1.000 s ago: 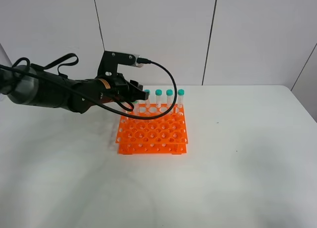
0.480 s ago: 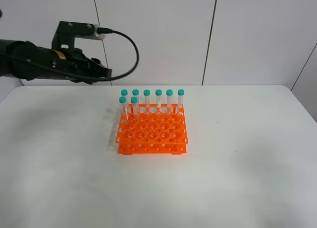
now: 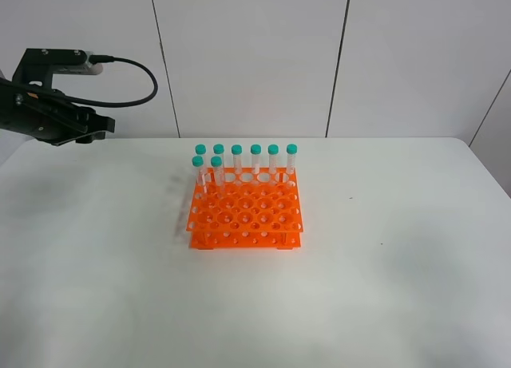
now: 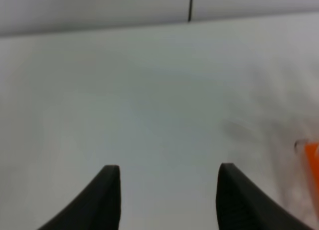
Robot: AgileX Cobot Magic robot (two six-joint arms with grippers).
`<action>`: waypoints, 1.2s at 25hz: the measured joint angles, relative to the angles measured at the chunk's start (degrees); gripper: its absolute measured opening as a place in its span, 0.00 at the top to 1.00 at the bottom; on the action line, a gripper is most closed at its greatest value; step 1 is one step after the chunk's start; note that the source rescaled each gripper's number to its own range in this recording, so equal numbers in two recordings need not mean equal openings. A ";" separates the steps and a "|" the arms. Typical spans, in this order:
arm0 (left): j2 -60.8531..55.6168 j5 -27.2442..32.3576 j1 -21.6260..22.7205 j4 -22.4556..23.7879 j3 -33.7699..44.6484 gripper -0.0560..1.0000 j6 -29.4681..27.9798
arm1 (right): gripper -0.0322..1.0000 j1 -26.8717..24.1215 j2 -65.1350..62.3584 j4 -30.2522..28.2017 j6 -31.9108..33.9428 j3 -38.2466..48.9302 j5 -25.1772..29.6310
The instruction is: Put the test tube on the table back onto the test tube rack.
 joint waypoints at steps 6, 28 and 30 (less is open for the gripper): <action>-6.20 10.83 -1.43 0.00 0.33 0.66 3.65 | 0.15 0.00 0.00 0.00 0.00 0.00 0.00; -60.81 38.12 -2.03 -2.62 17.67 0.47 0.40 | 0.15 0.00 0.00 0.00 0.00 0.00 -0.06; -66.57 38.12 -2.03 -2.72 22.64 0.47 0.34 | 0.15 0.00 0.00 0.00 0.00 0.00 -0.06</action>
